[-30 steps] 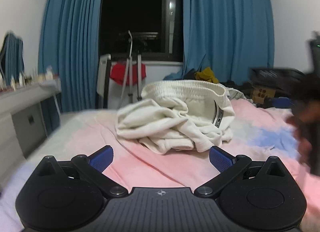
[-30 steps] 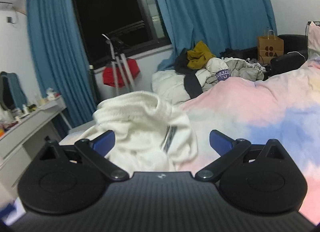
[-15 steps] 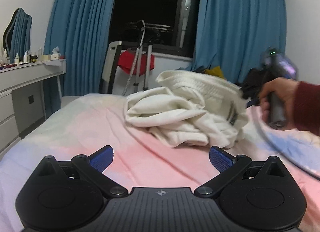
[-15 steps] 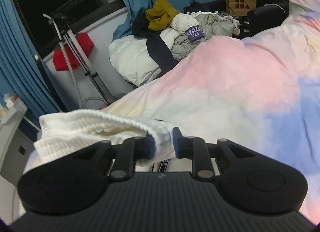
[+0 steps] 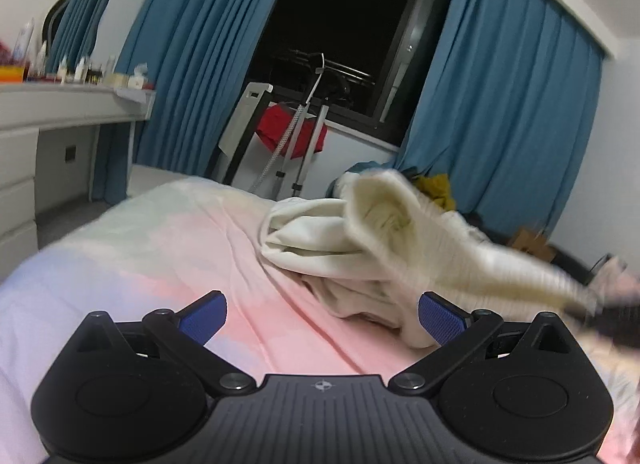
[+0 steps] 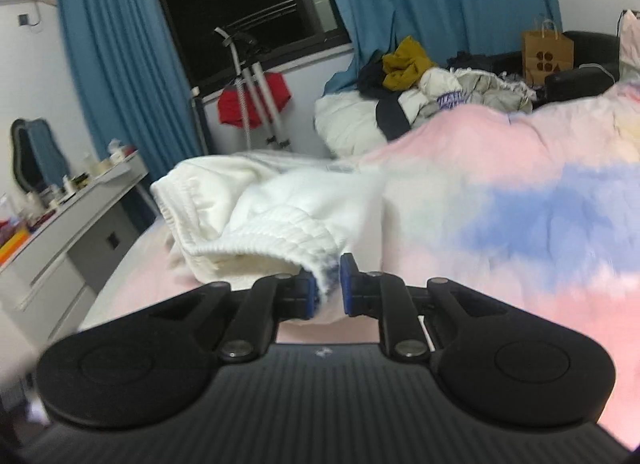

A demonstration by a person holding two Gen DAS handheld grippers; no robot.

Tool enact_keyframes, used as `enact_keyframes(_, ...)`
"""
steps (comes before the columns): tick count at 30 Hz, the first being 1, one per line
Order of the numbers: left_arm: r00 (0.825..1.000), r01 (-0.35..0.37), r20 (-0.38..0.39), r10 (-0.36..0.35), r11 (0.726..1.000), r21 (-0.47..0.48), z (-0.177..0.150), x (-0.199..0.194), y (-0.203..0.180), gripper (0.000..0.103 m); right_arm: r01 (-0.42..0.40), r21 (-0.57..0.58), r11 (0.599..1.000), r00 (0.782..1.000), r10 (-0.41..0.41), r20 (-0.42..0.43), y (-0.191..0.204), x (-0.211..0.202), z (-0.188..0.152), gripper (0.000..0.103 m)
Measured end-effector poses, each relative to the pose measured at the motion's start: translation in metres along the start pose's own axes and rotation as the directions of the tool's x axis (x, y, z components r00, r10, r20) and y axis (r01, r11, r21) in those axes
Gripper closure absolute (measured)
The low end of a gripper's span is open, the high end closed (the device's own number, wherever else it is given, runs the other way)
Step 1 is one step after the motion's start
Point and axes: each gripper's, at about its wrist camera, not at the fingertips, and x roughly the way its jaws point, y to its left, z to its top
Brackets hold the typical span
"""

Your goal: Fold clothes

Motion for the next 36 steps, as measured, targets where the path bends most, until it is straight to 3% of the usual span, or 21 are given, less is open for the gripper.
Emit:
enact_keyframes(4, 0.996, 0.068, -0.049, -0.073, 0.993, -0.095, -0.001, -0.013, -0.001, 0.000, -0.017, 0.001, 1.000, 0.999, 0.017, -0.035, -0.008, -0.020, -0.036, 0.091)
enact_keyframes(8, 0.984, 0.133, -0.093, -0.151, 0.976, -0.174, -0.005, -0.012, -0.009, 0.000, 0.027, -0.120, 0.992, 0.999, -0.030, -0.022, 0.000, -0.024, -0.050, 0.092)
enact_keyframes(12, 0.975, 0.150, -0.124, -0.183, 0.960, -0.238, -0.016, -0.002, -0.008, 0.000, 0.035, -0.039, 0.999, 0.997, -0.037, -0.060, -0.017, -0.018, -0.054, 0.092)
enact_keyframes(18, 0.960, 0.172, -0.130, -0.250, 0.886, -0.431, -0.018, 0.052, 0.019, 0.004, 0.044, 0.116, 0.992, 0.993, -0.031, -0.111, -0.043, -0.003, -0.063, 0.092)
enact_keyframes(26, 0.955, 0.160, -0.119, -0.272, 0.807, -0.568, -0.027, 0.125, 0.038, 0.008, 0.042, 0.228, 0.973, 0.990, -0.010, -0.137, -0.059, 0.010, -0.081, 0.090)
enact_keyframes(29, 0.949, 0.165, -0.109, -0.295, 0.762, -0.626, -0.033, 0.145, 0.040, 0.012, 0.050, 0.266, 0.963, 0.988, -0.010, -0.151, -0.067, 0.018, -0.083, 0.089)
enact_keyframes(32, 0.931, 0.230, -0.064, -0.359, 0.715, -0.660, -0.032, 0.159, 0.035, 0.015, 0.060, 0.234, 0.970, 0.988, -0.025, -0.152, -0.064, 0.024, -0.084, 0.088)
enact_keyframes(35, 0.945, 0.220, -0.044, -0.325, 0.725, -0.653, -0.026, 0.177, 0.033, 0.020, 0.075, 0.190, 0.979, 0.988, -0.048, -0.144, -0.060, 0.028, -0.085, 0.087)
enact_keyframes(36, 0.949, 0.213, -0.033, -0.313, 0.716, -0.665, -0.025, 0.184, 0.035, 0.025, 0.082, 0.173, 0.982, 0.989, -0.058, -0.139, -0.058, 0.028, -0.085, 0.085)
